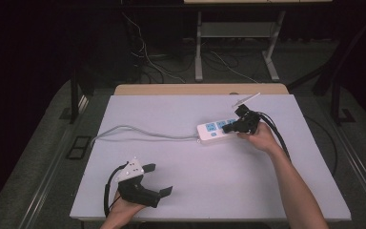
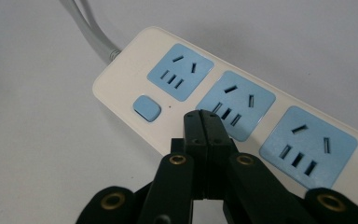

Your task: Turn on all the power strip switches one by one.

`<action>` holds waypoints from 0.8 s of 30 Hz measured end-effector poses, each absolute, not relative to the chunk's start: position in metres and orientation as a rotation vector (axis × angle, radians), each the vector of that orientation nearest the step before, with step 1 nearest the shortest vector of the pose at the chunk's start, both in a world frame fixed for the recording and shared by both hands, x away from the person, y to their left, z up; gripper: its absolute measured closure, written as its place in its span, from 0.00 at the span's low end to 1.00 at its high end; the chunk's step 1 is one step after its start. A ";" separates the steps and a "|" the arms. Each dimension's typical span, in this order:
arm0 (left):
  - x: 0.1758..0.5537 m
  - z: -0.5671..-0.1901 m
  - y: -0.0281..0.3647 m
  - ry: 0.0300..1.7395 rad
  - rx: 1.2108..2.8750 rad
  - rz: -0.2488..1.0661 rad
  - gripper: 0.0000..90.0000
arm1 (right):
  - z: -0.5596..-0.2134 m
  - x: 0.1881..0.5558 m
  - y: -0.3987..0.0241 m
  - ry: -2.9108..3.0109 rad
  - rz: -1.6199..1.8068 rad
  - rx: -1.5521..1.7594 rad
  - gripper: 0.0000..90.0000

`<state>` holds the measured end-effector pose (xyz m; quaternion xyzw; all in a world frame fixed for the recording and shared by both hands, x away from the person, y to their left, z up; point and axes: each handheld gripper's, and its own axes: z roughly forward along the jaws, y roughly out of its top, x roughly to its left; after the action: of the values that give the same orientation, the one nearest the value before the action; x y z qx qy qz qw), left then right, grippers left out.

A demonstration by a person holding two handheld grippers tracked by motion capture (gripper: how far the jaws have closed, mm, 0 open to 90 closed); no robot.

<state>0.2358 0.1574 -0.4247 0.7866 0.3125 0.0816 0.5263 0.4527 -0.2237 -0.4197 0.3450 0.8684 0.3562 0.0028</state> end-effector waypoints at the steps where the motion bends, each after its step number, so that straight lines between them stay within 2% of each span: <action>1: 0.236 -0.425 0.157 0.747 1.880 0.194 0.00 | -0.420 0.452 -0.223 2.723 1.111 1.076 1.00; 24: 0.237 -0.425 0.158 0.752 1.876 0.190 0.00 | -0.413 0.448 -0.220 2.722 1.140 1.084 1.00</action>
<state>0.2367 0.1577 -0.4246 0.7850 0.3148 0.0793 0.5276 0.4484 -0.2197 -0.4132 0.3450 0.8658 0.3625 -0.0010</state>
